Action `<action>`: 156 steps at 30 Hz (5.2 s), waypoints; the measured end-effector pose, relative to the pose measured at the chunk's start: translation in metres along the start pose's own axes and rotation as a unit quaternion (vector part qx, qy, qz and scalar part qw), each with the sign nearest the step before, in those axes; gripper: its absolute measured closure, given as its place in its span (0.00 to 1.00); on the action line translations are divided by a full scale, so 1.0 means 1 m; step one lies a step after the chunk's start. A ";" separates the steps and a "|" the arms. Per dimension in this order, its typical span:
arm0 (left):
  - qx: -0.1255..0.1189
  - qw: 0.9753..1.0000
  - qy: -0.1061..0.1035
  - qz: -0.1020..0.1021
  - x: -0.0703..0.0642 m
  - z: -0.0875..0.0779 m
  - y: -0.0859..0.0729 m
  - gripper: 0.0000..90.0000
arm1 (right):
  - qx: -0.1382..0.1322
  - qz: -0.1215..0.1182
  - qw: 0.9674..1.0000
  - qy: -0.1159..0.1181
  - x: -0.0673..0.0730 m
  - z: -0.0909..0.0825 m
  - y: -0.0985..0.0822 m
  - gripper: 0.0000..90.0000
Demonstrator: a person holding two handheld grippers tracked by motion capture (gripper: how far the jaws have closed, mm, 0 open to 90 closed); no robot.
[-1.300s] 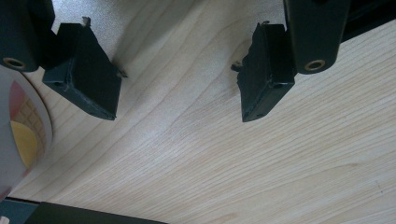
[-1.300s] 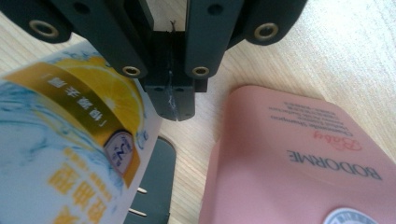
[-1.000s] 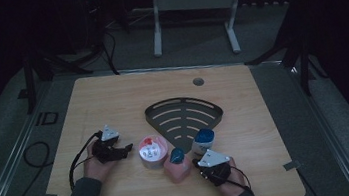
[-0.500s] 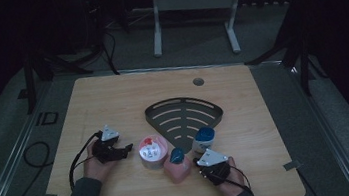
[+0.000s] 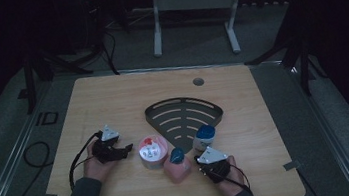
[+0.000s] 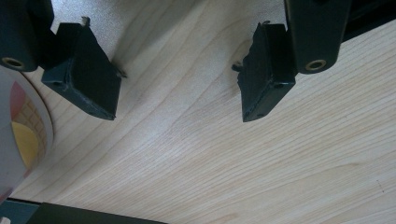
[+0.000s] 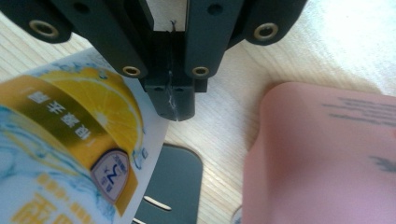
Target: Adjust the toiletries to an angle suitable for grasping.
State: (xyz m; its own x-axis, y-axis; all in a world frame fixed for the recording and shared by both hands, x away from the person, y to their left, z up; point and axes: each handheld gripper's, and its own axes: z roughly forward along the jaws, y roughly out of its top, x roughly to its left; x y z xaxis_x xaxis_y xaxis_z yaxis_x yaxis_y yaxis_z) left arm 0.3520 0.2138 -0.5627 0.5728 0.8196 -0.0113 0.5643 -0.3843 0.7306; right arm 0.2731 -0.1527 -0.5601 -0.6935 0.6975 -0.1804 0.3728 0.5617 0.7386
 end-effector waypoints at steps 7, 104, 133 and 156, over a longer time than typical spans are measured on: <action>0.000 1.000 0.000 0.000 0.000 0.000 0.000 0.32 | 0.003 0.008 1.000 -0.008 -0.004 0.000 0.000 1.00; 0.001 1.000 -0.005 0.004 0.000 0.000 0.000 0.32 | 0.028 0.033 0.993 -0.111 -0.016 0.033 0.024 1.00; 0.002 1.000 -0.005 0.004 0.000 0.000 0.000 0.31 | 0.033 0.065 0.989 -0.130 -0.035 0.024 0.012 1.00; 0.002 1.000 -0.005 0.004 0.000 0.000 0.000 0.31 | 0.042 0.096 0.984 -0.144 -0.067 0.018 0.002 1.00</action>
State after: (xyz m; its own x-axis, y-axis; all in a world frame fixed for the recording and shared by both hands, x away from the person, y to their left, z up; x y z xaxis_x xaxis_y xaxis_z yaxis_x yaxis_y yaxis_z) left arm 0.3517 0.2135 -0.5626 0.5837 0.8119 -0.0118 0.5615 -0.3931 0.7281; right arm 0.3311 -0.1903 -0.5585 -0.4060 0.8849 -0.2282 0.5379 0.4333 0.7231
